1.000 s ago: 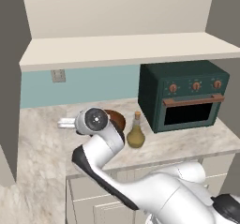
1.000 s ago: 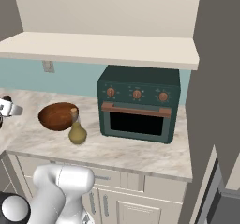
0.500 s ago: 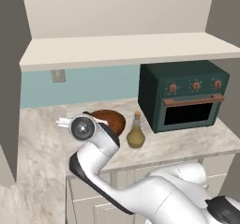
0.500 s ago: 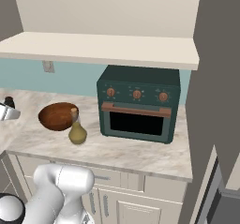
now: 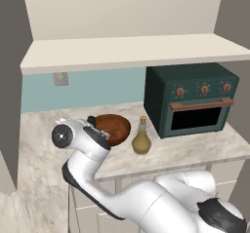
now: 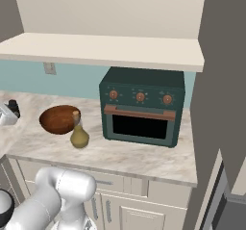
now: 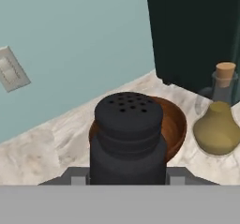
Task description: Retrieve the bottle and the shaker from the cabinet and place them next to the mixing bowl on the counter. Then add garlic from the fridge to the mixing bowl.
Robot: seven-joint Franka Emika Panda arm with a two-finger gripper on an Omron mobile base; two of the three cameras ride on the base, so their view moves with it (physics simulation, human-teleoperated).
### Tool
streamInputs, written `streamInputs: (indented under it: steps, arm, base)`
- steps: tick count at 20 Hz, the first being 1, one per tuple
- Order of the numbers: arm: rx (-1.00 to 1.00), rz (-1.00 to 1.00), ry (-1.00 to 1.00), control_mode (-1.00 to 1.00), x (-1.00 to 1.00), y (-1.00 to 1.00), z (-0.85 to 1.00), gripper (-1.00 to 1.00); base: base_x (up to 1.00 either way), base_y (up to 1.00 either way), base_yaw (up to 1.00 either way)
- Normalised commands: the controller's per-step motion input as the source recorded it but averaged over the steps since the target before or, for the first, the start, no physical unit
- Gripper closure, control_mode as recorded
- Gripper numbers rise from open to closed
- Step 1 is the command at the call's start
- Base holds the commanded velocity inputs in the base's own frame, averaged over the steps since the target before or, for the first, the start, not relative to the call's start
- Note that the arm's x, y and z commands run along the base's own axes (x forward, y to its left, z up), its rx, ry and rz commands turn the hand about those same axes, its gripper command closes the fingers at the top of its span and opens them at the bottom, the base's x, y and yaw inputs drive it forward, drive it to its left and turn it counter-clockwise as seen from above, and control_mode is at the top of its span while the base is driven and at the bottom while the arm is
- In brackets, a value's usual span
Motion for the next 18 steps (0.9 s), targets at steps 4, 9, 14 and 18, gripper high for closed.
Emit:
streamInputs:
  steps: [4,9,14,18]
  arm:
    - [-0.02,-0.27,0.00,-1.00,0.01,0.27,0.00,1.00]
    - [0.00,-0.31,0.00,-1.00,0.01,0.12,0.00,1.00]
    - [0.00,-0.16,0.00,-1.00,0.00,0.00,0.00,1.00]
    - [0.00,-0.02,0.02,-1.00,0.13,-0.05,-0.07,1.00]
  base:
    - [0.00,0.00,0.00]
    - [0.00,0.00,0.00]
    - [0.00,0.00,0.00]
    - [0.00,0.00,0.00]
